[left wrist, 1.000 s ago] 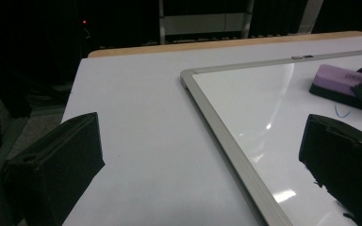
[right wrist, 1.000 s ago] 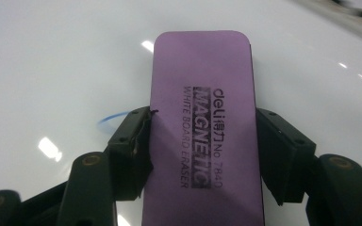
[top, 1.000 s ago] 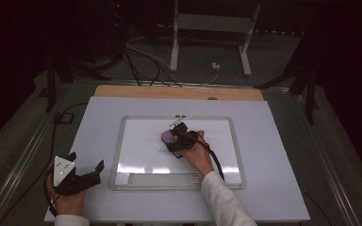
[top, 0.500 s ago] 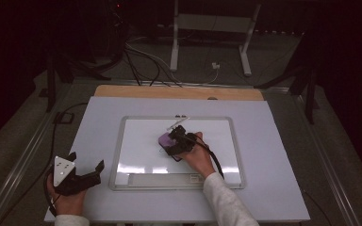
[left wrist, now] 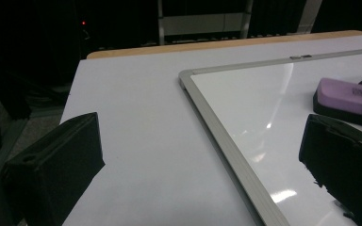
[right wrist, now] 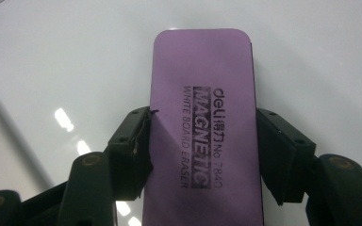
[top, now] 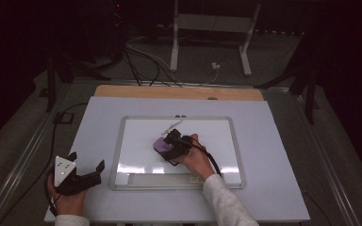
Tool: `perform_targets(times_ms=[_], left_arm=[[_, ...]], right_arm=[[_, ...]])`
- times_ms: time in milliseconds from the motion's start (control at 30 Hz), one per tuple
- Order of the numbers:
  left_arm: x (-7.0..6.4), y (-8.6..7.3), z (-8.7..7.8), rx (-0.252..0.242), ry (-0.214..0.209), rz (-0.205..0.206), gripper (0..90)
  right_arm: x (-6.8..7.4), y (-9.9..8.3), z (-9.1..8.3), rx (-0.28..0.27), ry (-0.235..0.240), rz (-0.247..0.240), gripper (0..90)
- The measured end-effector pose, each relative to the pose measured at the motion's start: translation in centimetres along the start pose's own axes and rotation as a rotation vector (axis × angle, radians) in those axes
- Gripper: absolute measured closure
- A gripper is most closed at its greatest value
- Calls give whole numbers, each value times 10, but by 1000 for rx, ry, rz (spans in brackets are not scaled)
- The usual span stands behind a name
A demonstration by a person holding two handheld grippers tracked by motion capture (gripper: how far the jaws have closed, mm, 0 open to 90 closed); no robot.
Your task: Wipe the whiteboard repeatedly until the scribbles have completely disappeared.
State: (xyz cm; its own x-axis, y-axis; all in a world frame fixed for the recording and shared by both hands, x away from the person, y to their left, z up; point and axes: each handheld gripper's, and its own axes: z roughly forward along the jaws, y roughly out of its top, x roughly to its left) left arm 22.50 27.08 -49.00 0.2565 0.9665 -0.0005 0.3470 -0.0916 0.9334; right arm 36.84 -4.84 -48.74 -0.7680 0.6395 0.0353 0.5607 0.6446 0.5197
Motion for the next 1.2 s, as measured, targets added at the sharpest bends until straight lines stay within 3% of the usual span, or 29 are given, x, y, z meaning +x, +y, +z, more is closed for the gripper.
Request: perform_targets(times_ms=[67, 167, 233, 300, 367, 467, 567, 633, 833, 900, 967, 1200], left_arm=[[1, 0, -1, -3, 3, -1, 10], [2, 0, -1, -2, 3, -5, 10], [1, -1, 0, 1, 1, -3, 10], [1, -1, 1, 2, -1, 0, 10], [0, -1, 1, 5, -2, 3, 10], [-1, 0, 0, 2, 0, 5, 10], [0, 0, 0, 3, 1, 1, 10], [1, 0, -1, -2, 2, -2, 10], [2, -1, -1, -3, 1, -5, 10], [2, -1, 0, -1, 0, -4, 10], [1, -1, 0, 1, -1, 0, 10], [1, -1, 1, 3, 2, 0, 10]], right_arm=[[-3, 0, 0, -1, -3, 18, 415], [-17, 0, -1, -7, -117, 124, 415], [-23, -2, -1, -12, -132, 170, 415], [-17, -2, -1, -14, -127, 127, 415], [-7, -3, -1, -12, -36, 74, 415], [11, -2, 0, -10, 34, -7, 415], [13, 0, 1, -5, 32, -19, 414], [2, 0, 1, -13, -18, 35, 414], [-49, -11, -7, -29, -195, 306, 414], [-59, -18, -11, -32, -229, 359, 414], [-65, -24, -15, -33, -241, 384, 414], [-70, -35, -22, -38, -256, 398, 413]])
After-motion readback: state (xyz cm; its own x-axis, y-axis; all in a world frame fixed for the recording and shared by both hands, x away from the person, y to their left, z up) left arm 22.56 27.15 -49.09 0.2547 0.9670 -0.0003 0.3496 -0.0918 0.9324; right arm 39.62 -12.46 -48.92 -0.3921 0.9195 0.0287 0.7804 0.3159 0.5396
